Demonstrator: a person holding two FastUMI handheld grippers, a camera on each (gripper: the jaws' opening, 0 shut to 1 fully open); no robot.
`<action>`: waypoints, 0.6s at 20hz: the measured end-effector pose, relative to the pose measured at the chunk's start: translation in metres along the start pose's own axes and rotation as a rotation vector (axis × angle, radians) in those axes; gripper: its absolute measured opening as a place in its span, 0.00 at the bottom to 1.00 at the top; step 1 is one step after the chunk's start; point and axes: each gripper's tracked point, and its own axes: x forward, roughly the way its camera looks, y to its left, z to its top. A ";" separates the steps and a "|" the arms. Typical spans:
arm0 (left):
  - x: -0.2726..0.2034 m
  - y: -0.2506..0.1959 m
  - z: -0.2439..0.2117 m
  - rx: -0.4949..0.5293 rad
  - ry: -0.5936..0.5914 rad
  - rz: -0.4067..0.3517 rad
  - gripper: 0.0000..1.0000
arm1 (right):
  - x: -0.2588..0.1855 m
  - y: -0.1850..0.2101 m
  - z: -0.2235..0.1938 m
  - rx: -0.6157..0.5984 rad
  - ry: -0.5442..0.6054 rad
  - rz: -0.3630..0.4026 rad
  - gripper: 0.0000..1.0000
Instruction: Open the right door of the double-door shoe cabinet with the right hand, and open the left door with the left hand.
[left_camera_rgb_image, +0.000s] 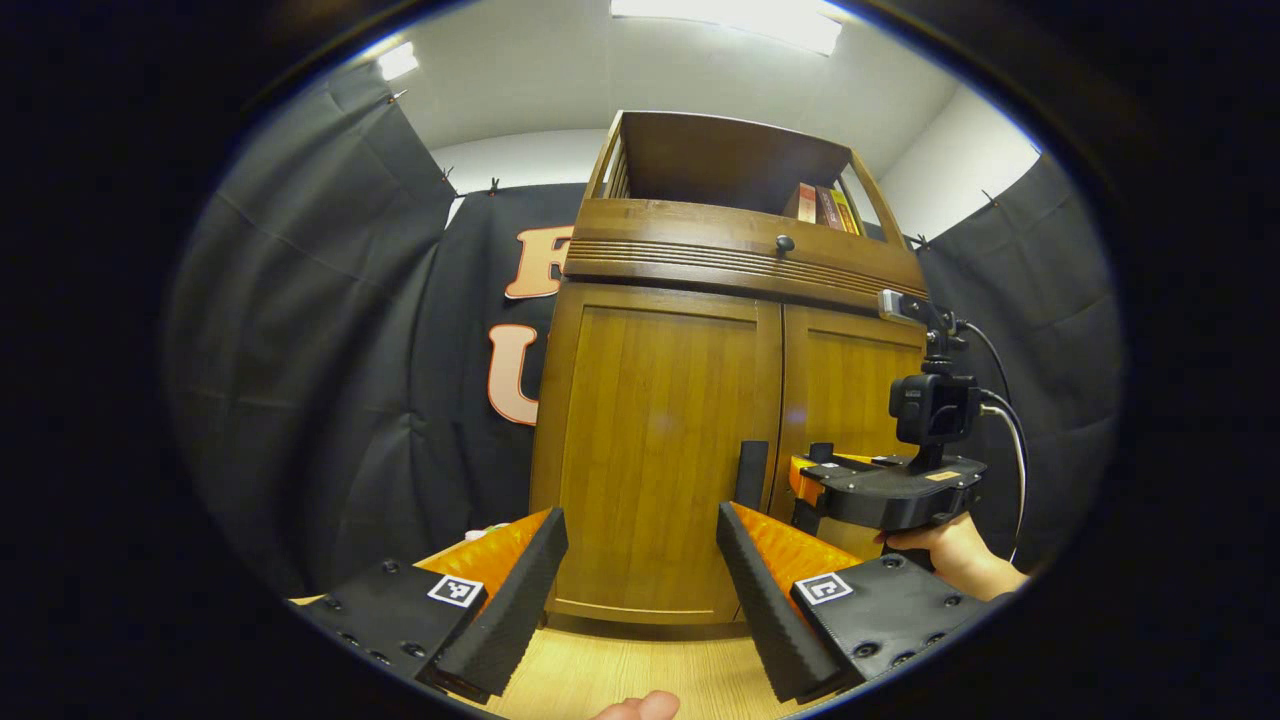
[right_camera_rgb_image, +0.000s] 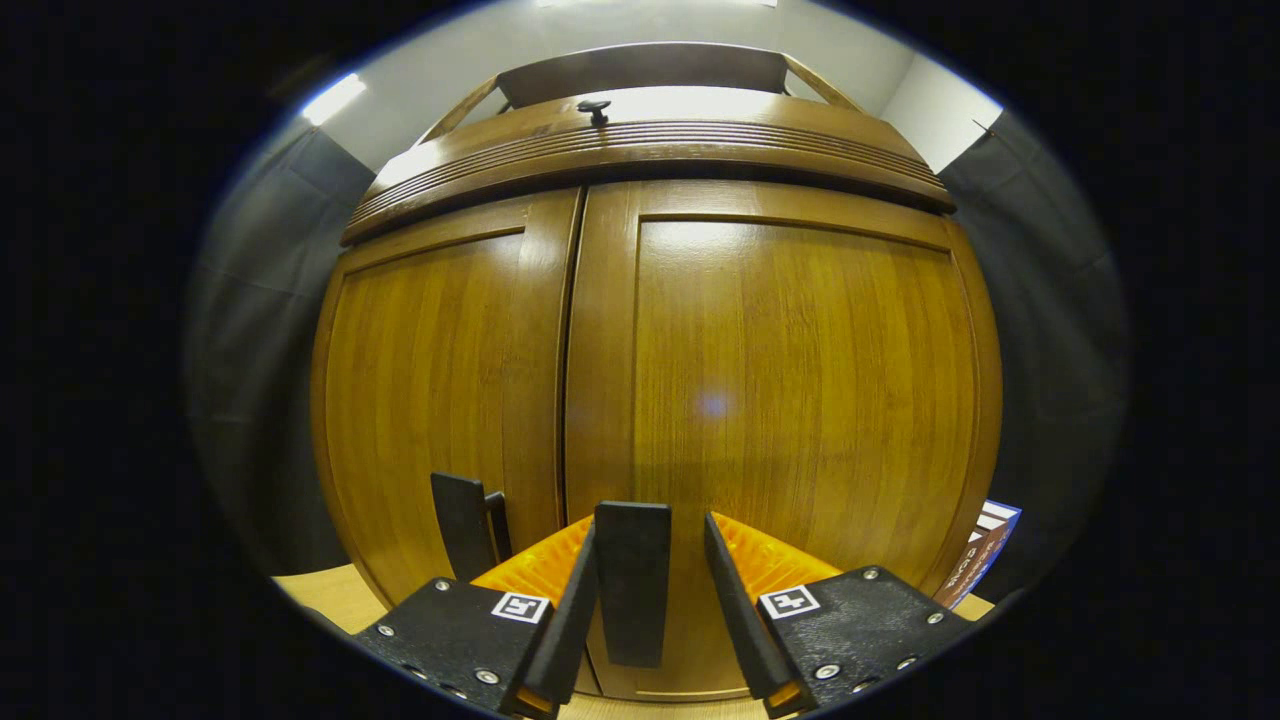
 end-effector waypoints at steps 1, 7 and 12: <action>0.000 0.000 -0.001 0.002 0.001 0.000 0.98 | 0.001 0.004 -0.002 0.004 0.004 0.015 0.65; -0.001 -0.001 0.000 0.018 0.000 0.005 0.98 | 0.001 0.006 -0.003 -0.002 0.000 0.026 0.34; -0.003 -0.003 0.002 0.021 -0.002 0.005 0.97 | -0.016 0.006 -0.006 0.002 0.017 0.054 0.29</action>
